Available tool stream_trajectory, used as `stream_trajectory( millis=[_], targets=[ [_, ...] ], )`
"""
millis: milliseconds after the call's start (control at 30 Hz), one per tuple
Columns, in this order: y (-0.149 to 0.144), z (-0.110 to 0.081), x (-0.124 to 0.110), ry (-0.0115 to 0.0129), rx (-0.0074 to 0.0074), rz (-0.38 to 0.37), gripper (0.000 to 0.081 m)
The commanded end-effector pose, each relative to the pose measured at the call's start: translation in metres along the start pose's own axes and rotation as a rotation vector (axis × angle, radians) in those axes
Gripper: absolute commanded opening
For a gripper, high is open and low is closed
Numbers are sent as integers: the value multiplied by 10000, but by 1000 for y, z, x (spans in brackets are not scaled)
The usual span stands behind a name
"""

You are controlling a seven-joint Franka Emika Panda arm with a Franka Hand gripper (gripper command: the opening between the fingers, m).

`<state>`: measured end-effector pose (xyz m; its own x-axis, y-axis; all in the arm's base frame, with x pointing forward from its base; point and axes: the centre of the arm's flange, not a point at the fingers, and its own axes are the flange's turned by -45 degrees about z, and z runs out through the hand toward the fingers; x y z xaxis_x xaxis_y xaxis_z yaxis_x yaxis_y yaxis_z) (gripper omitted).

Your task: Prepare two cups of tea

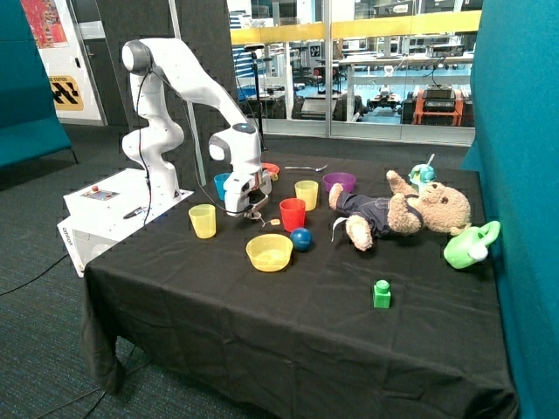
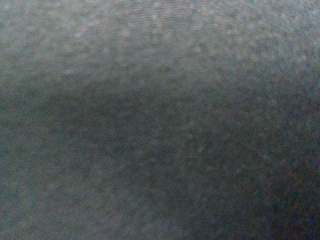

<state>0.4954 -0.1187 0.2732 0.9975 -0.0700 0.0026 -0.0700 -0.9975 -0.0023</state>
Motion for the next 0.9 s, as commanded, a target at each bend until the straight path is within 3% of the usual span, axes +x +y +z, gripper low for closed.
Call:
stream_trajectory(
  millis=[0,533,867],
  targets=[
    [-10,-16,-1,-26,-23,-444,0],
    [-33,-69,3,-28,-21,-1784,0],
    [-35,-109,-7,-29,-20,-2651,0]
  ],
)
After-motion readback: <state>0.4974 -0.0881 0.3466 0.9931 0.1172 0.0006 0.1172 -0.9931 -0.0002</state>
